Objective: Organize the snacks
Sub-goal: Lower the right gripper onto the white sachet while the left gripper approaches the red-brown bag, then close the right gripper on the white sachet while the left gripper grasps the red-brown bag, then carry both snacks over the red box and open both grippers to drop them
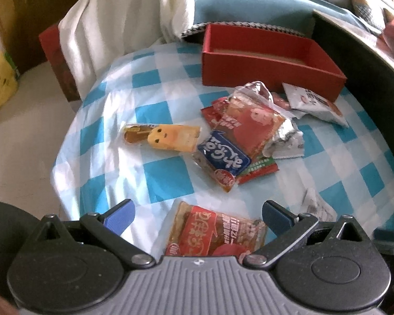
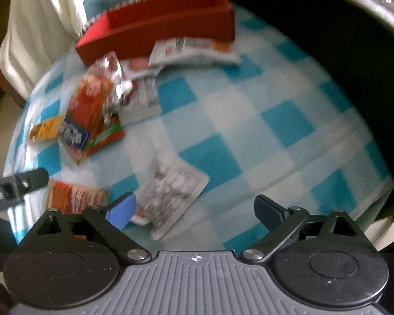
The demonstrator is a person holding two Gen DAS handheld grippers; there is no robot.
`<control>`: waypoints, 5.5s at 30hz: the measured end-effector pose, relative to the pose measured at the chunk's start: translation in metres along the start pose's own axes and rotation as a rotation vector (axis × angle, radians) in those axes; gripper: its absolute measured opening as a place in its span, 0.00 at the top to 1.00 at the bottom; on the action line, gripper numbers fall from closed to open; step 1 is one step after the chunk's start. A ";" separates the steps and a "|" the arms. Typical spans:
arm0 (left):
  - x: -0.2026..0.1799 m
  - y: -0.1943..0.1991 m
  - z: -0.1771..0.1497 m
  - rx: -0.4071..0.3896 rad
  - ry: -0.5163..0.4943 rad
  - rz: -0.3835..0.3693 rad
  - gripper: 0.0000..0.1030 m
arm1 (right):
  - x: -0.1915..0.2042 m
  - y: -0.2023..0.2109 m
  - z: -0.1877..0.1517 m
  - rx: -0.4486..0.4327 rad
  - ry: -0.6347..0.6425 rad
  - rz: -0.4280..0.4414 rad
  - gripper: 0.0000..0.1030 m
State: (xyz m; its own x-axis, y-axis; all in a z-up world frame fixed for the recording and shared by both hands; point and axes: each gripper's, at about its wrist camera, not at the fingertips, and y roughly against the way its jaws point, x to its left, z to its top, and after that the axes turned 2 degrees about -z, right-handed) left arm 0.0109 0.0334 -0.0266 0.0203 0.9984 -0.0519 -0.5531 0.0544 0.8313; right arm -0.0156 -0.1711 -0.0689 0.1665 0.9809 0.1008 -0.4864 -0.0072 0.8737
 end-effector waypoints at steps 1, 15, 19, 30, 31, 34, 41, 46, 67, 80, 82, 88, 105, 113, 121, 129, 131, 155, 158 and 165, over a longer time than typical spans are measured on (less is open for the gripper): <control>0.002 0.000 0.001 -0.001 0.008 0.001 0.04 | 0.003 -0.003 -0.001 0.017 0.006 0.006 0.11; 0.023 -0.007 0.007 0.031 0.095 -0.048 0.04 | 0.036 -0.044 0.007 0.131 0.064 -0.015 0.17; 0.023 -0.010 0.008 0.043 0.092 -0.048 0.04 | 0.045 -0.047 0.012 0.109 0.197 -0.051 0.18; 0.016 -0.007 -0.004 0.071 0.015 -0.086 0.04 | 0.002 -0.050 0.078 0.066 0.255 0.023 0.51; 0.013 -0.006 -0.007 0.068 -0.018 -0.075 0.04 | -0.006 -0.051 0.082 0.062 0.230 0.019 0.51; 0.003 -0.006 -0.019 0.092 -0.111 -0.073 0.04 | -0.027 -0.050 0.087 0.081 0.143 0.067 0.50; -0.028 -0.007 -0.035 0.165 -0.584 -0.102 0.05 | -0.052 -0.045 0.093 0.112 0.100 0.143 0.40; -0.042 -0.017 -0.033 0.147 -1.130 -0.101 0.05 | -0.054 -0.042 0.097 0.108 0.054 0.189 0.31; -0.060 -0.069 -0.042 0.346 -1.314 -0.324 0.16 | -0.065 -0.043 0.098 0.148 -0.018 0.189 0.28; -0.061 -0.059 -0.023 0.261 -0.570 -0.192 0.36 | -0.077 -0.049 0.098 0.133 -0.037 0.104 0.28; -0.059 -0.059 -0.018 0.244 -0.486 -0.186 0.36 | -0.075 -0.049 0.099 0.123 -0.057 0.099 0.28; -0.061 -0.050 -0.023 0.237 -0.465 -0.197 0.36 | -0.056 -0.040 0.103 0.062 -0.011 0.098 0.21; -0.075 -0.059 -0.036 0.205 -0.543 -0.169 0.23 | -0.012 -0.068 0.086 0.076 0.238 -0.004 0.08; -0.065 -0.050 -0.030 0.212 -0.505 -0.171 0.39 | -0.027 -0.052 0.082 0.048 0.239 -0.022 0.40; -0.054 -0.027 -0.011 0.091 -0.394 -0.188 0.39 | -0.028 -0.017 0.080 -0.048 0.214 0.054 0.41; -0.050 -0.015 0.005 0.026 -0.341 -0.219 0.39 | -0.030 0.005 0.080 -0.111 0.178 0.112 0.41; -0.051 -0.011 0.008 0.006 -0.334 -0.227 0.39 | -0.030 0.009 0.082 -0.126 0.172 0.121 0.41; -0.046 -0.021 0.082 -0.135 -0.200 -0.202 0.39 | -0.017 0.020 0.116 -0.235 0.149 0.182 0.41; -0.048 -0.026 0.092 -0.148 -0.201 -0.194 0.39 | -0.017 0.020 0.124 -0.252 0.143 0.184 0.41; -0.055 -0.035 0.115 -0.179 -0.194 -0.183 0.39 | -0.016 0.020 0.146 -0.294 0.138 0.182 0.41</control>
State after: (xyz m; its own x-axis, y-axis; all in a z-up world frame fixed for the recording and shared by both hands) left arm 0.1244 -0.0225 0.0111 0.2822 0.9568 -0.0706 -0.6627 0.2476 0.7068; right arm 0.0969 -0.2149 0.0166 -0.0529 0.9859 0.1588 -0.7265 -0.1471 0.6712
